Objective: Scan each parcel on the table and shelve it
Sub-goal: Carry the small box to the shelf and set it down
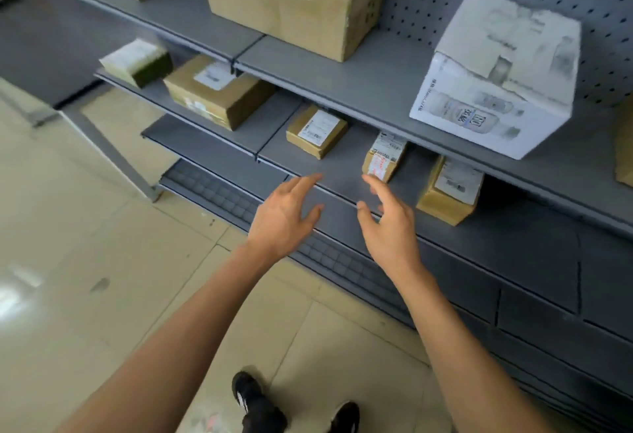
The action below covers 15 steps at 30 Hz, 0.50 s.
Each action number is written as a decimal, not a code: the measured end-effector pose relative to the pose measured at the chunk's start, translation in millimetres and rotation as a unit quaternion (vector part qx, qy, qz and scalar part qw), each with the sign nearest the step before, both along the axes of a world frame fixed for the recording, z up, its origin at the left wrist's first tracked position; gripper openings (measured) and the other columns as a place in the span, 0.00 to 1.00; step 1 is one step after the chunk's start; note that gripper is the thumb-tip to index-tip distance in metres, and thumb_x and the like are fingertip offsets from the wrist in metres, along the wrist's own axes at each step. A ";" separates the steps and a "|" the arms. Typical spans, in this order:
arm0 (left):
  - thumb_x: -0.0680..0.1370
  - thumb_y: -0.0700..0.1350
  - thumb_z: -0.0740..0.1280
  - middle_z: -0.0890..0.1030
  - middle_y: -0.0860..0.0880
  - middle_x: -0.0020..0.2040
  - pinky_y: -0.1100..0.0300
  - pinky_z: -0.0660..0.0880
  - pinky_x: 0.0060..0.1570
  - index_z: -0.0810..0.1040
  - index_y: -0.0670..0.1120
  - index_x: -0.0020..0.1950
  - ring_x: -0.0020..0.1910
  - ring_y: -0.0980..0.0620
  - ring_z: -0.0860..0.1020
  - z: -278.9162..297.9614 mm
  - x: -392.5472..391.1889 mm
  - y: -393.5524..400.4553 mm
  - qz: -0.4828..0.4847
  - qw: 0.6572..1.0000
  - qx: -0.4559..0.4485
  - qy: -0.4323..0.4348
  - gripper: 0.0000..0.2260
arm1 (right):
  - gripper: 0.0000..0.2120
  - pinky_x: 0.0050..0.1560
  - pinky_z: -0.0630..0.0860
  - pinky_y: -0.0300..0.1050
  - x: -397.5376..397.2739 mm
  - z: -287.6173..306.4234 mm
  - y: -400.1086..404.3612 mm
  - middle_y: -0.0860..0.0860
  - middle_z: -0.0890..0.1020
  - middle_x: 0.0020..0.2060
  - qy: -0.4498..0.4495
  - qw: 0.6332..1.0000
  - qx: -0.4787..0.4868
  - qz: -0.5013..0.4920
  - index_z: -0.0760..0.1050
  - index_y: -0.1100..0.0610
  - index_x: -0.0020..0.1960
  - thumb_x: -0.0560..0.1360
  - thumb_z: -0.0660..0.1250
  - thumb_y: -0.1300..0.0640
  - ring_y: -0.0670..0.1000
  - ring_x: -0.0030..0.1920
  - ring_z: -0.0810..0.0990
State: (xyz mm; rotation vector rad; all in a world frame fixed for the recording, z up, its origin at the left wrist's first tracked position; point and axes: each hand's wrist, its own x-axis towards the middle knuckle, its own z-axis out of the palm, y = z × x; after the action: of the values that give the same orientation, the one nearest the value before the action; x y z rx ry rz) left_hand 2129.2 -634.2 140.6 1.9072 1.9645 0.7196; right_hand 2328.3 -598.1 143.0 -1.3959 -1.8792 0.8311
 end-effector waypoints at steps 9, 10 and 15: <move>0.83 0.53 0.64 0.74 0.52 0.72 0.48 0.73 0.67 0.69 0.54 0.76 0.68 0.49 0.75 53.9 -174.3 -60.3 0.141 0.990 0.028 -0.013 0.21 | 0.23 0.73 0.67 0.47 -176.0 61.6 -1.4 0.48 0.73 0.73 -0.006 0.989 0.049 0.139 0.70 0.52 0.75 0.81 0.67 0.57 0.48 0.75 0.68; 0.83 0.53 0.64 0.74 0.52 0.72 0.48 0.72 0.68 0.69 0.54 0.76 0.68 0.49 0.74 57.3 -193.4 -67.5 0.157 0.987 0.032 -0.019 0.21 | 0.23 0.73 0.67 0.47 -195.6 65.4 -2.7 0.48 0.73 0.73 -0.002 0.988 0.051 0.148 0.71 0.51 0.75 0.81 0.67 0.57 0.48 0.74 0.68; 0.83 0.52 0.64 0.75 0.52 0.72 0.46 0.72 0.69 0.71 0.52 0.75 0.70 0.50 0.74 70.3 -273.2 -102.2 0.213 0.975 0.044 -0.037 0.20 | 0.24 0.70 0.65 0.43 -284.6 73.6 -16.2 0.45 0.73 0.72 0.009 0.977 0.063 0.204 0.70 0.47 0.75 0.81 0.68 0.55 0.41 0.71 0.66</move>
State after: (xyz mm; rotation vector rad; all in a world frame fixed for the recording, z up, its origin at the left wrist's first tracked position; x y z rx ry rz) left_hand 1856.0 -736.5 210.9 1.4847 2.3563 0.9860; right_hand 2043.7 -614.3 216.6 -0.9345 -2.1991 0.8924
